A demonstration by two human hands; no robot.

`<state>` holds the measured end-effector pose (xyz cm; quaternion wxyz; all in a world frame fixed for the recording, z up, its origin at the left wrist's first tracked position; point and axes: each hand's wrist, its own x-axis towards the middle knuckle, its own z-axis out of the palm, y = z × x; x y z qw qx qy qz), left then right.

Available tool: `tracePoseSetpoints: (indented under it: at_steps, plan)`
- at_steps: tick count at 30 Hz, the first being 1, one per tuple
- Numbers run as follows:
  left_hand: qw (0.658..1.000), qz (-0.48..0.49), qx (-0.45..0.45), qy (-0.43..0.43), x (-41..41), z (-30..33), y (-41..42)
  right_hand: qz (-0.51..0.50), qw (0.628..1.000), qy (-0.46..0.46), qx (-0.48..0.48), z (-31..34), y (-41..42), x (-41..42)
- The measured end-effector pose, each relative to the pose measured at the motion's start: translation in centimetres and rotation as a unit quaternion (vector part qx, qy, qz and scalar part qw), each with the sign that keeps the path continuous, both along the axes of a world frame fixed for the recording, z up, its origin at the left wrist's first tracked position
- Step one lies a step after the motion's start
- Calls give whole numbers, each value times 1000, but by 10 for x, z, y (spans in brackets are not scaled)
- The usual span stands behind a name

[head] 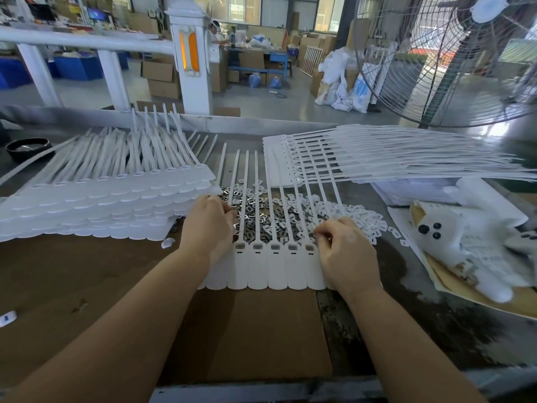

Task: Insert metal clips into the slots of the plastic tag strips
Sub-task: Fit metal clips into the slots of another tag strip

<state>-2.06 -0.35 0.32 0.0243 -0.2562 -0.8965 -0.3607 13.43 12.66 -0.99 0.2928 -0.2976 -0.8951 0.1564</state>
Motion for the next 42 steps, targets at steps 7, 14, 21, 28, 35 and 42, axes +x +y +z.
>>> tracePoseSetpoints:
  at_steps: [7,14,21,28,35,42]
  plan:
    - [958,-98,187,-192,27,8,3,4,999,43,33,2,-3,2]
    - [895,-187,281,-291,56,7,16,136,968,137,-159,17,-11,3]
    - [885,-211,297,-291,68,4,20,146,923,133,-332,22,-2,6]
    - [968,-238,71,-24,72,-4,15,78,971,90,-206,36,25,21]
    - [966,-252,22,60,71,-16,16,63,987,-73,-132,40,45,42]
    - [965,-252,17,65,73,-16,15,48,985,-145,-84,38,49,43]
